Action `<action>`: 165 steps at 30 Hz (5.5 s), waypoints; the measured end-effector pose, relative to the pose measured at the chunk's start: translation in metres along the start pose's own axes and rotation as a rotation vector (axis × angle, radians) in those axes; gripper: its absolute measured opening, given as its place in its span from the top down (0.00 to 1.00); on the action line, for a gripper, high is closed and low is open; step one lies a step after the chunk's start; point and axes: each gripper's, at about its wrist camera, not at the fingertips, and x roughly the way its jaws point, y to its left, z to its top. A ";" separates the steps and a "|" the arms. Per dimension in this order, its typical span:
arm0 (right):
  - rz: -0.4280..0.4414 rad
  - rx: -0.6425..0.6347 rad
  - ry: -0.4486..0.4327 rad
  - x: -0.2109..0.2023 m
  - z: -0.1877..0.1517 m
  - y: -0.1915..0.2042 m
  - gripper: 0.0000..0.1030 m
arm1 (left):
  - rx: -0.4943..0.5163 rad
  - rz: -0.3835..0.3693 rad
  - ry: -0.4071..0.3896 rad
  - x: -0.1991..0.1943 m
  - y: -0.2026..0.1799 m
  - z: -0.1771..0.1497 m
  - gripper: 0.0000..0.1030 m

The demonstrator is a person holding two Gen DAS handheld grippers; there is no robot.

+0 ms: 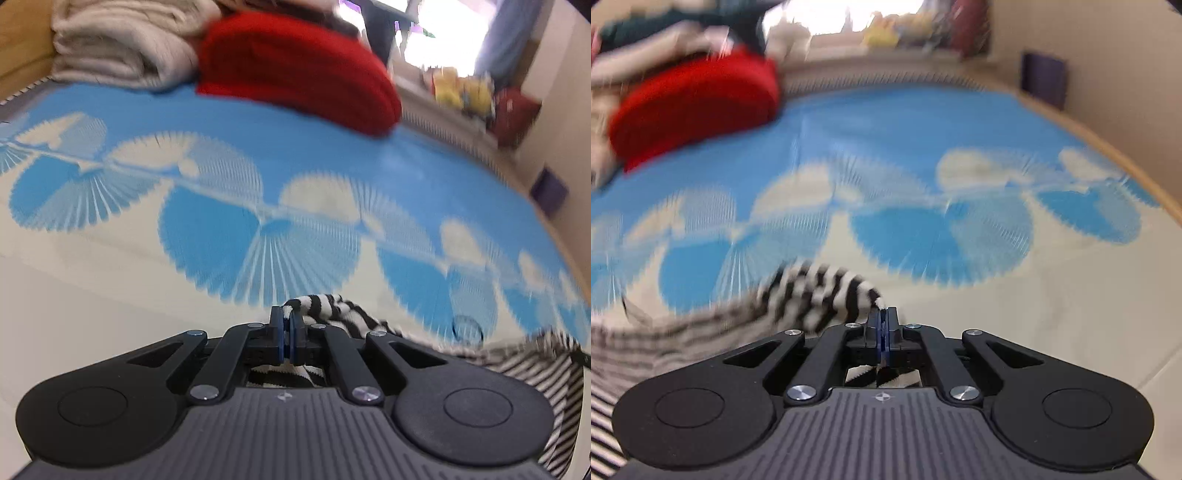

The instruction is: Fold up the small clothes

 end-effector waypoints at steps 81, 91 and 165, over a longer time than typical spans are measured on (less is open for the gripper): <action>0.032 -0.182 0.128 -0.096 -0.029 -0.036 0.46 | 0.028 -0.072 0.470 0.026 0.044 -0.057 0.47; 0.010 -0.177 0.147 -0.092 -0.032 -0.031 0.46 | 0.160 -0.134 0.452 0.019 0.020 -0.065 0.89; 0.609 -0.112 0.237 -0.145 -0.039 0.007 0.95 | 0.322 -0.492 0.336 -0.102 -0.095 -0.056 0.62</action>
